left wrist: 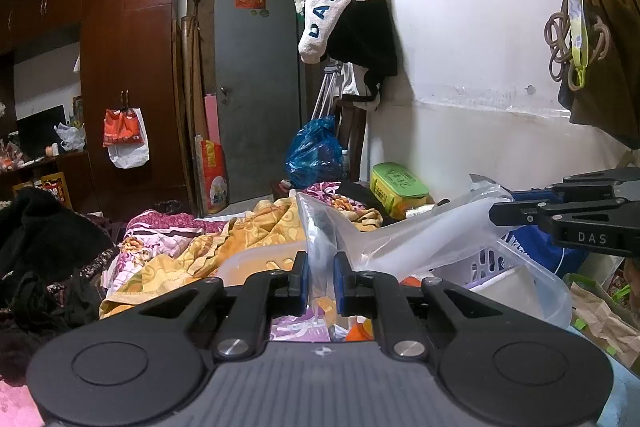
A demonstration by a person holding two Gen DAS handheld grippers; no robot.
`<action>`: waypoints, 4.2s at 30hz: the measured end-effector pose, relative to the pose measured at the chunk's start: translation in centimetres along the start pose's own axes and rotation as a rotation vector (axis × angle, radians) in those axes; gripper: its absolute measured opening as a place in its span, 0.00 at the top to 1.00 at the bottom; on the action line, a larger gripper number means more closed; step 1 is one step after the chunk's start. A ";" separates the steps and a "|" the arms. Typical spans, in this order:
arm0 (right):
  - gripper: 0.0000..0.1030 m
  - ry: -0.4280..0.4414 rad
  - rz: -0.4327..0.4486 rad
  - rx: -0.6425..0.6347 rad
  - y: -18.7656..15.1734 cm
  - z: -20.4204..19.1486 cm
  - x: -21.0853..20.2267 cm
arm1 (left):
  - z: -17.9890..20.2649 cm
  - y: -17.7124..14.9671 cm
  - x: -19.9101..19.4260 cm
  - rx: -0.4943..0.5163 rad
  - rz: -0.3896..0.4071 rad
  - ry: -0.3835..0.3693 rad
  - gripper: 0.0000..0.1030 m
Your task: Organize objects
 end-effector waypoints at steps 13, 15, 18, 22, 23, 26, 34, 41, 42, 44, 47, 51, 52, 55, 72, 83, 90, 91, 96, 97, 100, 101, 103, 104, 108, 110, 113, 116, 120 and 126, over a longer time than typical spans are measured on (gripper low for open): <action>0.39 -0.001 0.041 0.010 -0.1 0.5 -0.4 | 1.1 -0.5 -0.9 0.086 0.109 0.100 0.32; 0.17 -0.008 0.067 0.019 0.0 0.7 -0.9 | 1.1 -0.3 -1.9 0.076 0.157 0.090 0.19; 0.00 -0.045 0.120 0.012 0.2 0.8 -2.0 | 1.3 0.0 -3.0 0.074 0.186 0.097 0.19; 0.00 -0.014 0.141 0.047 0.5 0.8 -3.1 | 1.9 -0.2 -4.2 0.093 0.198 0.105 0.16; 0.00 -0.010 0.134 0.054 0.5 0.8 -3.3 | 2.0 -0.4 -4.5 0.092 0.208 0.117 0.15; 0.00 -0.021 0.083 0.070 0.1 0.4 -3.4 | 2.4 -0.8 -5.3 0.083 0.183 0.120 0.13; 0.00 -0.127 0.083 0.127 -2.2 -1.9 -6.6 | 2.2 -2.5 -7.3 0.007 -0.006 0.027 0.13; 0.00 -0.072 0.010 0.125 -3.6 -4.8 -8.1 | 3.0 -4.5 -11.1 0.016 0.003 0.028 0.13; 0.00 -0.076 0.011 0.125 -3.8 -4.9 -8.2 | 3.0 -4.6 -11.5 0.012 0.007 0.027 0.13; 0.00 -0.064 0.002 0.144 -3.9 -4.9 -8.4 | 3.0 -4.7 -12.0 -0.001 0.012 0.021 0.13; 0.00 -0.026 -0.006 0.186 -4.4 -4.7 -8.8 | 2.7 -5.0 -12.7 -0.035 -0.002 0.028 0.13; 0.00 -0.048 0.001 0.194 -5.8 -5.6 -10.2 | 2.5 -6.7 -14.1 -0.087 -0.006 0.006 0.13; 0.00 -0.056 0.005 0.202 -6.3 -5.8 -10.7 | 2.5 -7.3 -14.7 -0.091 -0.005 0.007 0.13; 0.00 -0.055 0.029 0.232 -8.8 -7.0 -12.4 | 2.6 -9.8 -16.9 -0.110 0.023 0.020 0.13; 0.00 -0.071 0.122 0.178 -9.4 -10.0 -15.0 | 4.6 -10.4 -20.8 -0.090 0.091 0.099 0.12; 0.00 -0.056 0.104 0.210 -10.1 -9.8 -14.7 | 5.5 -10.5 -21.4 -0.043 0.095 0.106 0.11; 0.00 -0.062 0.108 0.198 -10.2 -10.3 -14.8 | 5.7 -10.4 -21.5 -0.037 0.104 0.105 0.11; 0.00 -0.060 0.108 0.203 -10.2 -10.3 -14.8 | 5.8 -10.4 -21.5 -0.035 0.104 0.106 0.11; 0.00 -0.052 0.110 0.225 -10.2 -10.0 -15.1 | 5.9 -10.4 -21.5 -0.022 0.109 0.118 0.11; 0.00 -0.049 0.111 0.227 -10.2 -9.9 -15.2 | 6.0 -10.4 -21.5 -0.019 0.110 0.122 0.11; 0.00 -0.043 0.113 0.225 -10.2 -10.1 -15.3 | 6.1 -10.4 -21.6 -0.016 0.113 0.119 0.11; 0.00 -0.042 0.113 0.223 -10.1 -10.0 -15.3 | 6.1 -10.4 -21.6 -0.015 0.113 0.118 0.10; 0.00 -0.041 0.112 0.214 -10.0 -10.2 -15.2 | 6.2 -10.5 -21.6 -0.014 0.114 0.119 0.10; 0.00 -0.042 0.111 0.209 -10.1 -10.3 -15.3 | 6.2 -10.5 -21.6 -0.015 0.113 0.119 0.10; 0.00 -0.042 0.114 0.200 -10.1 -10.3 -15.3 | 6.3 -10.5 -21.6 -0.016 0.112 0.126 0.10; 0.00 -0.042 0.116 0.198 -10.1 -10.2 -15.3 | 6.3 -10.5 -21.7 -0.014 0.114 0.127 0.10; 0.00 -0.040 0.115 0.200 -10.1 -10.3 -15.3 | 6.4 -10.5 -21.8 -0.015 0.116 0.123 0.10; 0.00 -0.040 0.113 0.197 -10.1 -10.3 -15.3 | 6.4 -10.5 -21.8 -0.013 0.114 0.120 0.10; 0.00 -0.040 0.109 0.195 -10.1 -10.3 -15.2 | 6.4 -10.6 -21.8 -0.010 0.111 0.120 0.10; 0.00 -0.040 0.110 0.195 -10.1 -10.3 -15.2 | 6.2 -10.6 -21.7 -0.013 0.107 0.117 0.10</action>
Point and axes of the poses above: each gripper's, at about its wrist camera, not at the fingertips, and x roughly the way its jaws point, z to its right, y to its top, the point moved 5 cm from there along x, roughly the way its jaws point, and after that the axes turned 12 degrees about y, right-handed, at the moved point
